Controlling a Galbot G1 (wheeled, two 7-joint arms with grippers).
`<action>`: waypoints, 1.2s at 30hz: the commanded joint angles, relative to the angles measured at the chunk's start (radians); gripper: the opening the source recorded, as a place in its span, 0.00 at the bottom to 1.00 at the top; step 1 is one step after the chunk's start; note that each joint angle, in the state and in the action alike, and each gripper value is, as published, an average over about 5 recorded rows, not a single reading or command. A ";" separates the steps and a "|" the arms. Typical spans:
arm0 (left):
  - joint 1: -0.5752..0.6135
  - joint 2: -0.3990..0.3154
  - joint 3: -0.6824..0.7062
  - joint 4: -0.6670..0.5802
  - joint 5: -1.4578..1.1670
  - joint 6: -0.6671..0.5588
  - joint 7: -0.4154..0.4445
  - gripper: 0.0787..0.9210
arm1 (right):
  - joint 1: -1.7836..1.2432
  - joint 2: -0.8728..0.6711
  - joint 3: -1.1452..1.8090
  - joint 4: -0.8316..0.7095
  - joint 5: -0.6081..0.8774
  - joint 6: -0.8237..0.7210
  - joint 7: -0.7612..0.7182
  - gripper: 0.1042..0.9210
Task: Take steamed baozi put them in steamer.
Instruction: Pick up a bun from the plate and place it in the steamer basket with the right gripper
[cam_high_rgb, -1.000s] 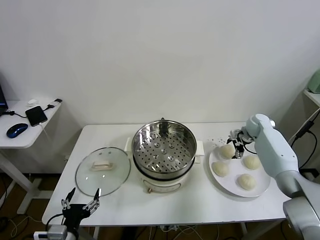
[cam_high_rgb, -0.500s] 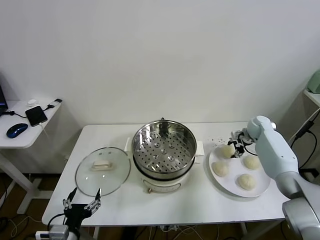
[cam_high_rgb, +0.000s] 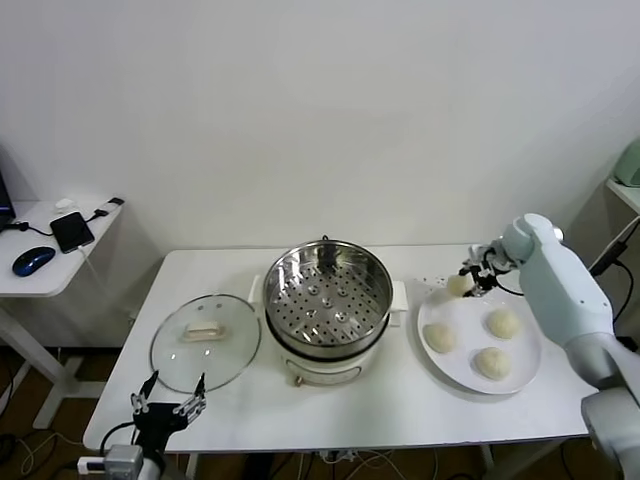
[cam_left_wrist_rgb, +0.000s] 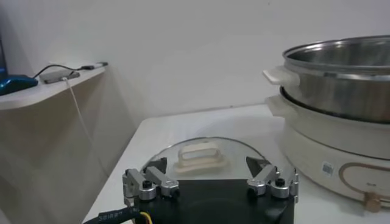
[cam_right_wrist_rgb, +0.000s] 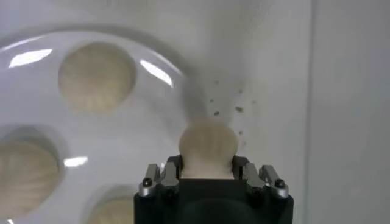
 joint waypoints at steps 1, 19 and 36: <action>-0.019 0.000 0.003 0.002 0.010 -0.002 -0.008 0.88 | 0.367 0.111 -0.297 -0.070 0.296 -0.022 -0.134 0.55; -0.011 -0.024 0.021 -0.025 0.018 -0.014 -0.030 0.88 | 0.466 0.379 -0.718 -0.121 0.603 0.607 -0.191 0.55; -0.002 -0.042 0.022 -0.032 0.020 -0.022 -0.037 0.88 | 0.334 0.442 -0.775 -0.128 0.245 0.691 0.103 0.55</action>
